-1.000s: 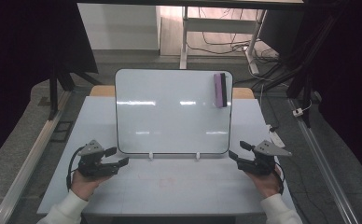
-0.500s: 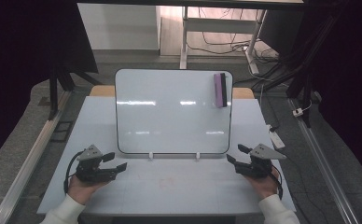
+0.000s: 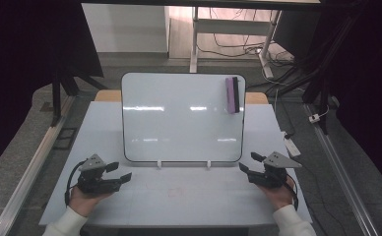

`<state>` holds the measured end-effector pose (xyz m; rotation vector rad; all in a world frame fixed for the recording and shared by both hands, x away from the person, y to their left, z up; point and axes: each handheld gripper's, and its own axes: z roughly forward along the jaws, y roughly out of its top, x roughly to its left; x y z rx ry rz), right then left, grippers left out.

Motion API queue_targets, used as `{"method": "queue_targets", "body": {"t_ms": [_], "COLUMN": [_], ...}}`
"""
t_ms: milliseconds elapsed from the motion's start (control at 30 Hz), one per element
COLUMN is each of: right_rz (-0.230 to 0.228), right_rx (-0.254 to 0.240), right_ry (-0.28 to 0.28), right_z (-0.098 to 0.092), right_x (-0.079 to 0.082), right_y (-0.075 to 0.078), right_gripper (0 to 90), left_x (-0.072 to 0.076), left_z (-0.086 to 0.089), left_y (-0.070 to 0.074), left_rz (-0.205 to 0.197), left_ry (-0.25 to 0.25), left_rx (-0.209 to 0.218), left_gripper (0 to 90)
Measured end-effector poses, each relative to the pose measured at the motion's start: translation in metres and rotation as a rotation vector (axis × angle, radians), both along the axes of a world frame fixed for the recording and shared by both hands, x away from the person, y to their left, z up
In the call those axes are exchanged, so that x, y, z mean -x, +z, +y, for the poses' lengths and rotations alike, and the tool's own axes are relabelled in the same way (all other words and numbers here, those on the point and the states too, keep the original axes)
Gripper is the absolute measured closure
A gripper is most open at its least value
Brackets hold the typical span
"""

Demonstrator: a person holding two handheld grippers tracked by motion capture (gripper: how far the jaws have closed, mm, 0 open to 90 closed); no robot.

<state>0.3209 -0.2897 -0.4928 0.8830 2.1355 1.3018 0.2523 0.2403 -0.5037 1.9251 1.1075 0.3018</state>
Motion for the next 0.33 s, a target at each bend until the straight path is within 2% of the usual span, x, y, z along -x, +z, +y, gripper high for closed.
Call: {"method": "queue_targets", "body": {"t_ms": [333], "right_rz": [-0.002], "right_rx": [0.001], "right_ry": [0.007], "right_z": [0.0005], "right_x": [0.0005], "right_y": [-0.0002], "right_gripper": [35.5], "left_x": [-0.0003], "left_z": [0.0001], "left_y": [-0.0005], "left_rz": [0.001], "left_ry": [0.000], "left_rx": [-0.004], "left_gripper": [29.0]}}
